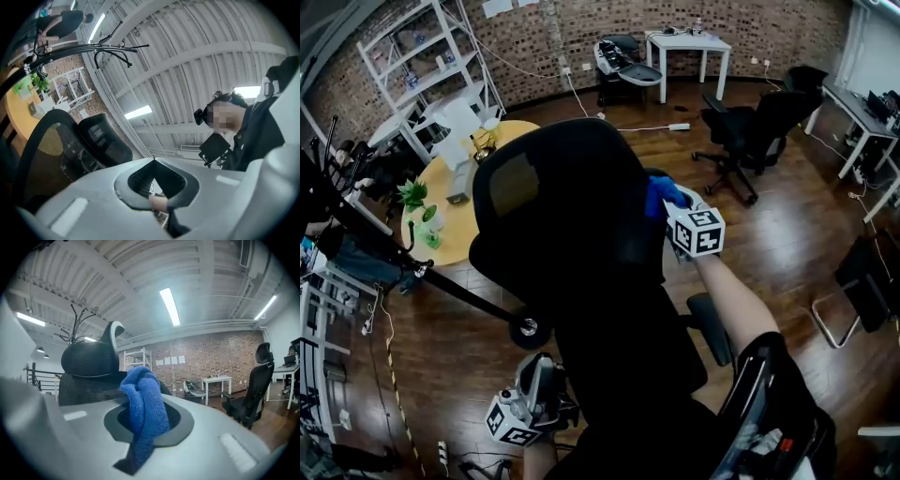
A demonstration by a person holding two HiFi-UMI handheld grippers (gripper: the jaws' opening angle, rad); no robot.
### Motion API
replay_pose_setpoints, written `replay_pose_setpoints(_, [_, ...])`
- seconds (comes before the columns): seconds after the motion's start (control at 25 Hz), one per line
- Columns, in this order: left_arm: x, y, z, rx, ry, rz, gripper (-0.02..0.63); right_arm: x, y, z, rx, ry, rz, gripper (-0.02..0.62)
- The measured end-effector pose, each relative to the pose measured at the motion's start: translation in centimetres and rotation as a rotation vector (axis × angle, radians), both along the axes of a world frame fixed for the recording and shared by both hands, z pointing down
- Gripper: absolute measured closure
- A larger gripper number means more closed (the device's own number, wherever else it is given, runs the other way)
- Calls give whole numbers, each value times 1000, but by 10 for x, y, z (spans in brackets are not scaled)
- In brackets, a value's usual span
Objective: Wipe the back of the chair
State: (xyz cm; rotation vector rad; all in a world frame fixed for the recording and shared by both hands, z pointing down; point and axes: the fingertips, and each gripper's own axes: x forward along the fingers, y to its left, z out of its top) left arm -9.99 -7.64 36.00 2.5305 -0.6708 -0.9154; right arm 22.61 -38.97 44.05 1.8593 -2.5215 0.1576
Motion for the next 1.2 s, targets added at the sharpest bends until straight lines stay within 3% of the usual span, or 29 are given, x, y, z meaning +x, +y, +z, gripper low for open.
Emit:
replay_pose_setpoints(0.16, [-5, 6, 1, 3, -1, -10, 604, -3, 10, -1, 19, -3, 45, 560])
replay_pose_setpoints(0.24, [-9, 12, 4, -9, -1, -33, 604, -36, 27, 0, 43, 4, -34, 560])
replay_pose_setpoints(0.4, [-22, 23, 11, -38, 12, -117, 604, -146, 48, 28, 0, -18, -276, 560])
replay_pose_setpoints(0.64, [-74, 56, 8, -72, 25, -309, 604, -337, 72, 53, -76, -30, -596, 560])
replay_pose_setpoints(0.84, [-124, 93, 20, -101, 23, -492, 604, -440, 84, 75, -108, 3, -739, 560])
replay_pose_setpoints(1.0, [-144, 106, 26, -108, 25, -569, 604, -467, 80, 87, -103, 53, -773, 560])
replay_pose_setpoints(1.2, [-136, 89, 26, -96, 23, -512, 604, -438, 71, 92, -88, 80, -756, 560])
